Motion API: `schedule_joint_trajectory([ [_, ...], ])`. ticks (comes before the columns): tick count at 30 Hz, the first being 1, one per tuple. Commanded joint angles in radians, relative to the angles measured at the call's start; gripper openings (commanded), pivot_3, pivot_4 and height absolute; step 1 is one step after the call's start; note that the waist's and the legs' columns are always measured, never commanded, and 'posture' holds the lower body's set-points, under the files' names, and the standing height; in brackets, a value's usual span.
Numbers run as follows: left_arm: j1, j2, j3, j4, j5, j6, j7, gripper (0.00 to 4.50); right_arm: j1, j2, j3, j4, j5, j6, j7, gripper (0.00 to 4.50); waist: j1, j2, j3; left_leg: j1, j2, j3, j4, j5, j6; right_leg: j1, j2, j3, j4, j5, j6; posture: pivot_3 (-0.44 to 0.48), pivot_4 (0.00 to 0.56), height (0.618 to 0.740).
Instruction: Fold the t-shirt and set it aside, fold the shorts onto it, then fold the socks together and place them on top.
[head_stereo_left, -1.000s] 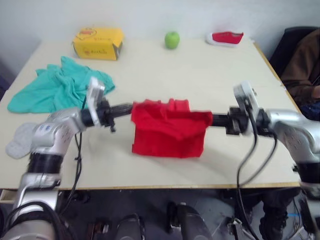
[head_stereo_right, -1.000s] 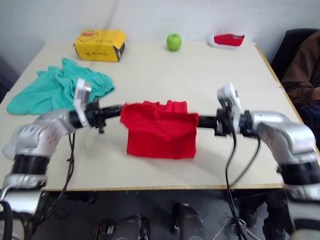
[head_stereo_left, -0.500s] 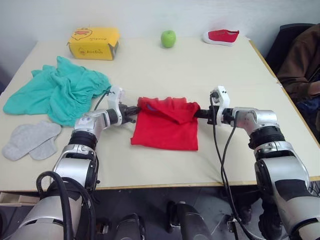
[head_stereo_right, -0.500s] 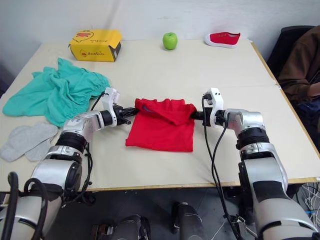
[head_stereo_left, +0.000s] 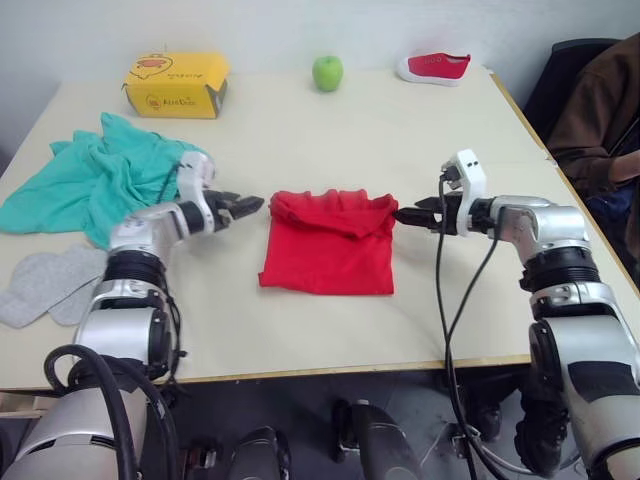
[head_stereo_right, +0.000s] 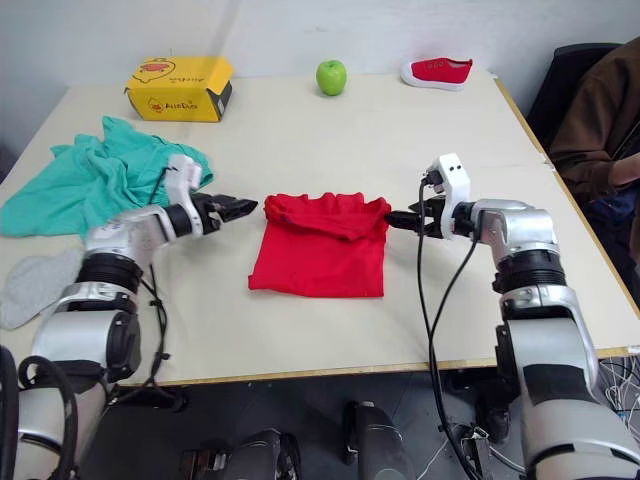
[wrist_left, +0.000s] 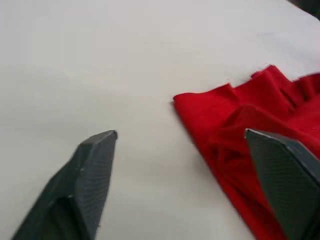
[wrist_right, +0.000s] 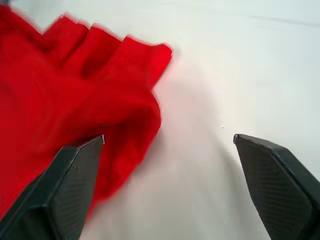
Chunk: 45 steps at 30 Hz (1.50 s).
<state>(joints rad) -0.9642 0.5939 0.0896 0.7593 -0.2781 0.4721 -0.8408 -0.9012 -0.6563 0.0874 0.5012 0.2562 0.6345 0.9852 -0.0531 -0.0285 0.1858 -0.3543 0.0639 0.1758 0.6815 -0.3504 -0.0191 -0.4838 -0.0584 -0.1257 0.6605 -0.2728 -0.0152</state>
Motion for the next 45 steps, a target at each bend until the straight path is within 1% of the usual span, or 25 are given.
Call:
schedule_joint_trajectory([
  [1,0.141,0.111,-0.047,-0.389,-0.034,0.010,-0.183,4.47,0.093,-0.093,-0.008,-0.290,0.019,-0.003,0.074,4.01,-0.002,0.000,0.000,0.000,0.000,0.000,0.000,0.000,0.000,0.000,0.000,0.000,0.000,0.000,0.000,0.000,0.150,0.740],
  [3,0.279,0.198,-0.077,-0.623,-0.060,-0.037,-0.323,4.47,0.178,-0.139,-0.028,-0.448,0.035,-0.022,0.096,4.01,-0.003,0.000,0.000,0.001,0.000,0.000,0.000,0.000,-0.001,0.000,0.001,0.001,0.000,0.000,-0.001,0.000,0.150,0.740],
  [4,0.318,0.221,-0.081,-0.685,-0.074,-0.040,-0.358,4.47,0.204,-0.150,-0.035,-0.491,0.040,-0.026,0.099,4.01,-0.002,0.000,0.000,0.001,0.001,0.000,0.000,-0.001,-0.002,0.000,0.001,0.001,0.000,-0.001,-0.001,0.000,0.150,0.740],
  [6,0.396,0.245,-0.097,-0.797,-0.081,-0.030,-0.372,4.47,0.294,-0.174,-0.031,-0.619,0.043,-0.067,0.117,4.01,0.005,0.000,0.000,0.003,0.001,-0.001,0.001,-0.001,-0.002,0.002,0.001,0.001,-0.003,-0.001,-0.002,0.000,0.150,0.740],
  [8,0.447,0.247,-0.120,-0.843,-0.052,-0.072,-0.374,4.47,0.370,-0.180,-0.018,-0.725,0.044,-0.090,0.119,4.01,0.018,0.000,0.000,0.004,0.000,-0.001,0.002,0.000,-0.002,0.004,0.001,0.003,-0.003,-0.001,-0.002,0.000,0.150,0.740],
  [9,0.458,0.246,-0.127,-0.851,-0.043,-0.086,-0.375,4.47,0.389,-0.178,-0.016,-0.752,0.044,-0.092,0.116,4.01,0.023,0.000,0.000,0.007,0.000,-0.001,0.001,0.000,-0.002,0.006,0.001,0.004,-0.003,-0.001,-0.002,0.000,0.150,0.740],
  [13,0.456,0.204,-0.195,-0.787,0.069,-0.228,-0.325,4.47,0.452,-0.145,0.051,-0.825,-0.031,-0.156,0.057,4.01,0.031,0.000,0.000,0.008,-0.001,-0.001,0.001,0.001,-0.001,0.006,0.001,0.006,-0.002,-0.001,-0.001,0.000,0.150,0.740],
  [17,0.415,0.154,-0.267,-0.688,0.173,-0.389,-0.303,4.47,0.466,-0.103,0.125,-0.787,-0.123,-0.223,0.000,4.01,0.030,0.000,0.000,0.007,-0.001,-0.001,0.001,0.001,0.000,0.005,0.001,0.006,-0.002,-0.001,-0.001,0.000,0.150,0.740],
  [22,0.363,0.075,-0.317,-0.560,0.244,-0.498,-0.265,4.47,0.468,-0.071,0.186,-0.710,-0.211,-0.306,-0.039,4.01,0.028,0.000,0.000,0.004,-0.001,-0.001,0.001,0.002,0.000,0.003,0.001,0.005,-0.002,-0.001,-0.001,0.000,0.150,0.740],
  [25,0.325,0.020,-0.326,-0.473,0.269,-0.535,-0.232,3.85,0.453,-0.037,0.194,-0.641,-0.251,-0.343,-0.082,3.41,0.027,0.000,0.000,0.005,-0.001,-0.001,0.001,0.002,0.001,0.004,0.001,0.005,-0.002,-0.001,-0.001,0.000,0.150,0.740],
  [26,0.313,0.007,-0.328,-0.448,0.274,-0.541,-0.227,3.57,0.448,-0.032,0.198,-0.617,-0.273,-0.373,-0.094,3.12,0.026,0.000,0.000,0.005,-0.001,-0.001,0.001,0.002,0.001,0.004,0.001,0.005,-0.002,0.000,-0.001,0.000,0.150,0.740],
  [27,0.305,-0.003,-0.329,-0.427,0.278,-0.541,-0.222,3.23,0.445,-0.031,0.201,-0.599,-0.294,-0.403,-0.101,2.73,0.026,0.000,0.000,0.005,-0.001,-0.001,0.002,0.002,0.001,0.004,0.001,0.005,-0.002,0.000,-0.001,0.000,0.150,0.740],
  [31,0.288,-0.032,-0.320,-0.374,0.265,-0.527,-0.223,1.94,0.450,-0.035,0.197,-0.555,-0.326,-0.489,-0.113,1.41,0.026,-0.001,0.000,0.006,-0.001,-0.001,0.002,0.002,0.001,0.005,0.001,0.005,-0.002,0.000,-0.001,0.000,0.150,0.740],
  [35,0.314,-0.028,-0.298,-0.420,0.211,-0.467,-0.262,0.63,0.469,-0.044,0.172,-0.558,-0.314,-0.548,-0.105,0.03,0.026,-0.001,0.000,0.006,-0.001,-0.001,0.002,0.002,0.001,0.005,0.001,0.005,-0.002,0.000,-0.001,0.000,0.150,0.740],
  [37,0.338,-0.015,-0.283,-0.474,0.169,-0.413,-0.296,0.02,0.487,-0.053,0.158,-0.578,-0.284,-0.572,-0.077,0.00,0.026,-0.001,0.000,0.006,-0.001,-0.001,0.002,0.002,0.001,0.005,0.001,0.005,-0.001,0.000,-0.001,0.000,0.150,0.740],
  [39,0.376,0.014,-0.266,-0.558,0.113,-0.339,-0.348,0.02,0.516,-0.069,0.137,-0.623,-0.243,-0.578,-0.039,0.00,0.026,-0.001,0.000,0.006,-0.001,-0.001,0.002,0.002,0.001,0.005,0.001,0.005,-0.001,0.000,-0.001,0.000,0.150,0.740],
  [41,0.436,0.064,-0.258,-0.664,0.067,-0.269,-0.402,0.02,0.562,-0.098,0.117,-0.685,-0.198,-0.580,0.008,0.00,0.024,-0.001,0.000,0.006,-0.001,-0.001,0.001,0.002,0.001,0.004,0.001,0.005,-0.001,0.000,-0.001,0.000,0.150,0.740],
  [45,0.579,0.176,-0.253,-0.847,0.028,-0.188,-0.448,0.02,0.692,-0.171,0.086,-0.803,-0.129,-0.599,0.085,0.00,0.026,-0.001,0.000,0.008,0.000,-0.001,0.001,0.002,0.000,0.005,0.002,0.005,-0.001,-0.001,-0.002,0.000,0.150,0.740],
])
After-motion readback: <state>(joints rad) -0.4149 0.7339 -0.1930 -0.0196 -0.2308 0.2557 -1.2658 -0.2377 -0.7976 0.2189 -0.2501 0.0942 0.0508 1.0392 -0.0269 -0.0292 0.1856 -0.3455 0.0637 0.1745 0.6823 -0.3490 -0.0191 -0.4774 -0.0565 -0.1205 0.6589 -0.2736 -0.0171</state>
